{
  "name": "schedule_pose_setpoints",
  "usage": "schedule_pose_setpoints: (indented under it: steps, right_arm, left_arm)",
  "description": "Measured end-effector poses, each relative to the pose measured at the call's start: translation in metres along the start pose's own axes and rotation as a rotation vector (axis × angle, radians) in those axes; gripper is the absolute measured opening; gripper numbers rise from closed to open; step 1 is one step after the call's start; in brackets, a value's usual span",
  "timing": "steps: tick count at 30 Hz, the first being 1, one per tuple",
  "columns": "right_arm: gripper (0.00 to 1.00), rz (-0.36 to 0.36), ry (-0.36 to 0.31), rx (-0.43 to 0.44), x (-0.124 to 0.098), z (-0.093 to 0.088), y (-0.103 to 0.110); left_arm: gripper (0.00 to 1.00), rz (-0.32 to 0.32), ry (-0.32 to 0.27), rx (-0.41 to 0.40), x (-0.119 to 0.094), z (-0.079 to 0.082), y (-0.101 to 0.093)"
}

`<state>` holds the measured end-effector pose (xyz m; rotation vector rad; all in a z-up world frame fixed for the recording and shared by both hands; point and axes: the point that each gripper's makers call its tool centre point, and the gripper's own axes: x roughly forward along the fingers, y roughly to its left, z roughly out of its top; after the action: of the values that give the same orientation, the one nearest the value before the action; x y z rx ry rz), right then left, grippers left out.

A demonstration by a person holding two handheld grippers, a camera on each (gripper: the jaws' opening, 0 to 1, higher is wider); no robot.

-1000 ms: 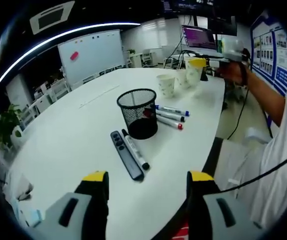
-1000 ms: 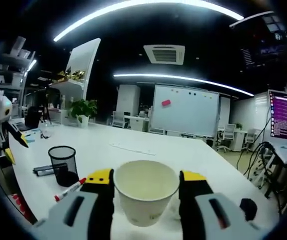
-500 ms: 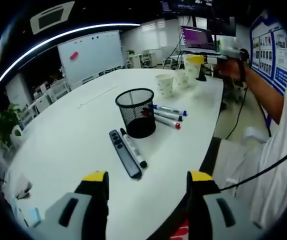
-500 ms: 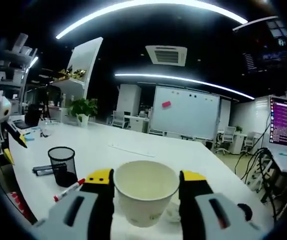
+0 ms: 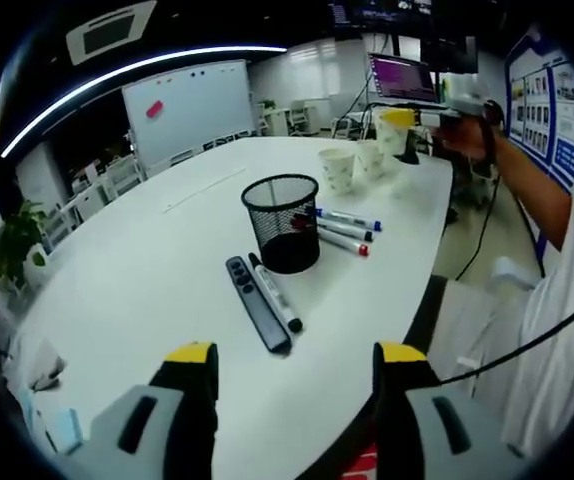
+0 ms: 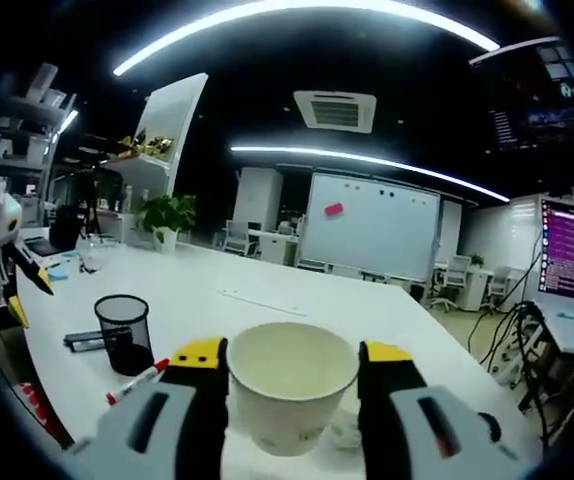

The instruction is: Place the scattered laser pointers and whiteboard markers into the pen holder and stack the scattered paper cups together

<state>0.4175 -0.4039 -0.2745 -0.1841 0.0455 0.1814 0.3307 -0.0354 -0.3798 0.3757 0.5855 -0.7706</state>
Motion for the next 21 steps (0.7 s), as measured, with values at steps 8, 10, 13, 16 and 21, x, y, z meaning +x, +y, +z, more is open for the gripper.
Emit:
schedule_pose_setpoints:
  steps: [8,10,13,16,21]
  right_arm:
    - [0.51,0.000,0.007,-0.007,0.0013,0.0014,-0.0006]
    - [0.51,0.001,0.012,-0.008,0.0009,0.0017,0.0016]
    - [0.51,0.002,0.015,-0.011,0.0014,0.0019,0.0008]
    - [0.51,0.001,0.017,-0.013,0.0023,0.0020,-0.0009]
    - [0.51,-0.004,0.013,-0.014,0.0013,0.0050,0.0018]
  left_arm:
    - [0.62,-0.003,-0.005,0.000,0.0012,0.0016,-0.0003]
    - [0.62,-0.005,-0.005,-0.002,0.0017,0.0008,-0.0005]
    - [0.62,-0.003,-0.005,-0.004,0.0017,0.0002,0.0005]
    - [0.62,-0.002,-0.006,-0.005,0.0015,-0.0001,0.0013]
    - [0.62,-0.007,-0.007,-0.005,0.0024,-0.0002,-0.0006]
